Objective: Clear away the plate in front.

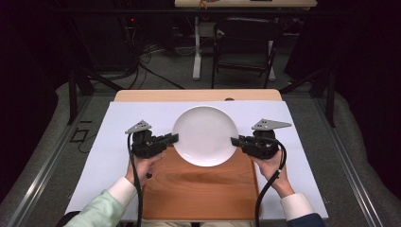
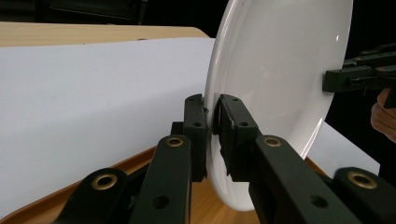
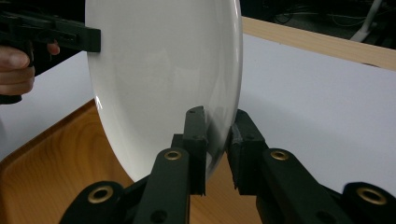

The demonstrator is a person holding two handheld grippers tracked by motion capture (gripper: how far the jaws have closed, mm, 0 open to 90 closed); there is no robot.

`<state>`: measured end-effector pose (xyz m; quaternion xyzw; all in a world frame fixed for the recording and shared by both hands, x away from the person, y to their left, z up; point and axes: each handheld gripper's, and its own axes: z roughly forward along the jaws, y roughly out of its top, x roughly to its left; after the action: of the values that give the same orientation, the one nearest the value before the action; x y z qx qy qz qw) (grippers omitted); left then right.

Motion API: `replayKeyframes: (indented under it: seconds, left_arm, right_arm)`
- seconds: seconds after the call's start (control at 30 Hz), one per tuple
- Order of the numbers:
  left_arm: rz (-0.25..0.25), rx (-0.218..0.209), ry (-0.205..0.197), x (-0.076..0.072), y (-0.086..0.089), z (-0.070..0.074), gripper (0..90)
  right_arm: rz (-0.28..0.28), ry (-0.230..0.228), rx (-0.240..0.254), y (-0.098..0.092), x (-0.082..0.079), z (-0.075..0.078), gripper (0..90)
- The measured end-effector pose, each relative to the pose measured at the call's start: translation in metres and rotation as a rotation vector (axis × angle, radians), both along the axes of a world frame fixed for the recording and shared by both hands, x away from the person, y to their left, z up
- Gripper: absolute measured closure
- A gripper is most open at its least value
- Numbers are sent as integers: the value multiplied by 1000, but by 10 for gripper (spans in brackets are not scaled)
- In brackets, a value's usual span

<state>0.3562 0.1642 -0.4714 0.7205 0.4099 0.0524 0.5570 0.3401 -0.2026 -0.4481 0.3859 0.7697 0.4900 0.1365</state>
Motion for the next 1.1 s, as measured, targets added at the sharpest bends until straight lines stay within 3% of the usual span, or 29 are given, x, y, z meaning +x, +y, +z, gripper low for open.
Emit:
replayKeyframes:
  seconds: [1.1]
  left_arm:
    - [-19, 5, 75, -25, 13, -8, 811]
  right_arm:
    - [63, 64, -15, 8, -30, -11, 785]
